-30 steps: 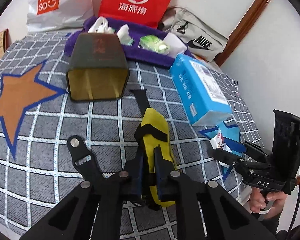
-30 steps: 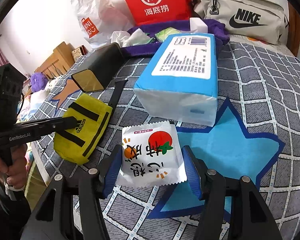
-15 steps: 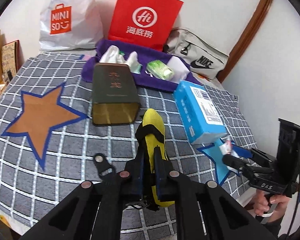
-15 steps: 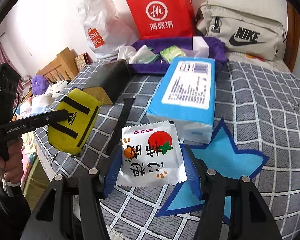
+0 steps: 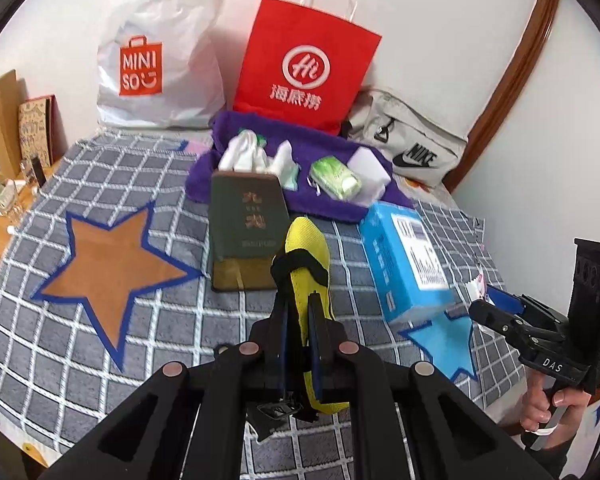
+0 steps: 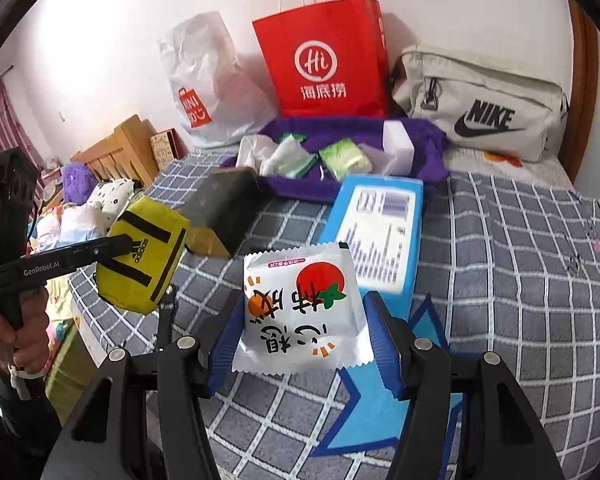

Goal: Organize soft objects
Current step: 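Lift the yellow pouch with the left gripper while the right gripper lifts the snack packet, then carry the pouch with the left gripper while the right gripper carries the snack packet over the towel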

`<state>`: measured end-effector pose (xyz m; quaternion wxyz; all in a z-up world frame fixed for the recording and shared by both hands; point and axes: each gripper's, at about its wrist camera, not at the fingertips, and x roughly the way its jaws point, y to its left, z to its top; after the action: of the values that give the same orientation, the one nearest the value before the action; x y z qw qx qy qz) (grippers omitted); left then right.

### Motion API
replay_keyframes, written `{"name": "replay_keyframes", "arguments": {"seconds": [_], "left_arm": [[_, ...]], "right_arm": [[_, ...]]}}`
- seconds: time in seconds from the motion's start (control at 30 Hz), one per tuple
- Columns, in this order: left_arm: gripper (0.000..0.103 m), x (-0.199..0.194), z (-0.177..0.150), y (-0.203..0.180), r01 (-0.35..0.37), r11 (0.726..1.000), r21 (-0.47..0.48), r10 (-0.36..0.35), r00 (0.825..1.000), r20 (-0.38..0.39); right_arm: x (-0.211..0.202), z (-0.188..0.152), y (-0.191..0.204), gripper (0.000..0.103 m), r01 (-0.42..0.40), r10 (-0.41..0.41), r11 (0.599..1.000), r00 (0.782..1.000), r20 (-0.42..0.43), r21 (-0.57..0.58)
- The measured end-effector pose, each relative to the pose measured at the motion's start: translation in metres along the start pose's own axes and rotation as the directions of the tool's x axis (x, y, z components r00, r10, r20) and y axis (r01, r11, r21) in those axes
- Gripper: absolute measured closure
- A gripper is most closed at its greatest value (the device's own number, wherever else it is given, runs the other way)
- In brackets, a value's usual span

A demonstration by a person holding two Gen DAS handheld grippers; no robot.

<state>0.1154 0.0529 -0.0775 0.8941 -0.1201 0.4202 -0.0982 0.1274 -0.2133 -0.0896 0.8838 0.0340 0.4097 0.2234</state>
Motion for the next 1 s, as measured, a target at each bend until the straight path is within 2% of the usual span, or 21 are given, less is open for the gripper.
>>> {"name": "replay_keyframes", "arguments": {"seconds": [0.53,1.0], "left_arm": [[0.094,-0.009,0.055,-0.009,-0.014,1.000,0.017,0.013,0.998,0.068],[0.094,0.008,0.093,-0.011,-0.029,0.999,0.028,0.027,0.997,0.075]], "right_arm": [[0.000,0.069,0.001,0.044,-0.002,0.005,0.999,0.997,0.073,-0.048],[0.014,0.114,-0.005,0.044,0.001,0.006,0.997,0.995,0.102,-0.074]]}}
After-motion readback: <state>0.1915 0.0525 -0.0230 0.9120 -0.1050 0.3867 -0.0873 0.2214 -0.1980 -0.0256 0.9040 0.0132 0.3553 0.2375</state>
